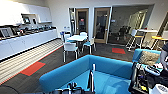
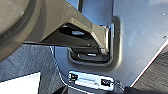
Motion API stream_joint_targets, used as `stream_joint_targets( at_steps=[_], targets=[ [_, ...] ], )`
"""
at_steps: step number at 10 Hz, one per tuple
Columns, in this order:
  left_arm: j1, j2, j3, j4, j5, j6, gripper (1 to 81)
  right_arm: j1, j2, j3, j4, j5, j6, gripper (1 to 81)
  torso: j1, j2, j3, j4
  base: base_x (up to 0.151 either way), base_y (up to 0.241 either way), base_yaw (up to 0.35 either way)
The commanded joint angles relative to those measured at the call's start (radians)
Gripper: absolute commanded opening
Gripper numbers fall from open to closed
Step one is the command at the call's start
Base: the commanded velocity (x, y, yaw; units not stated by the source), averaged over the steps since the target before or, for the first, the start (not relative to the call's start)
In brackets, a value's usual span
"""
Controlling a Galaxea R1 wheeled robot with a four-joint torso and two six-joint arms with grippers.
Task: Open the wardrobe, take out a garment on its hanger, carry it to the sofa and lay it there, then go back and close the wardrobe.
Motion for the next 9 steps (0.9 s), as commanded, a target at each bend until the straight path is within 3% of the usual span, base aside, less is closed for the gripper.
stream_joint_targets(
  at_steps=[1,9],
  targets=[
    [-0.126,-0.014,0.051,0.029,-0.047,0.015,1.0,0.023,0.014,0.009,-0.011,-0.046,0.0,81.1,0.0,0.0,0.0,0.0,0.0,0.0,0.0],
    [-0.113,-0.025,0.049,0.03,-0.042,0.015,1.0,0.023,0.014,0.008,-0.009,-0.046,0.0,81.1,0.0,0.0,0.0,0.0,0.0,0.0,0.0]
  ],
)
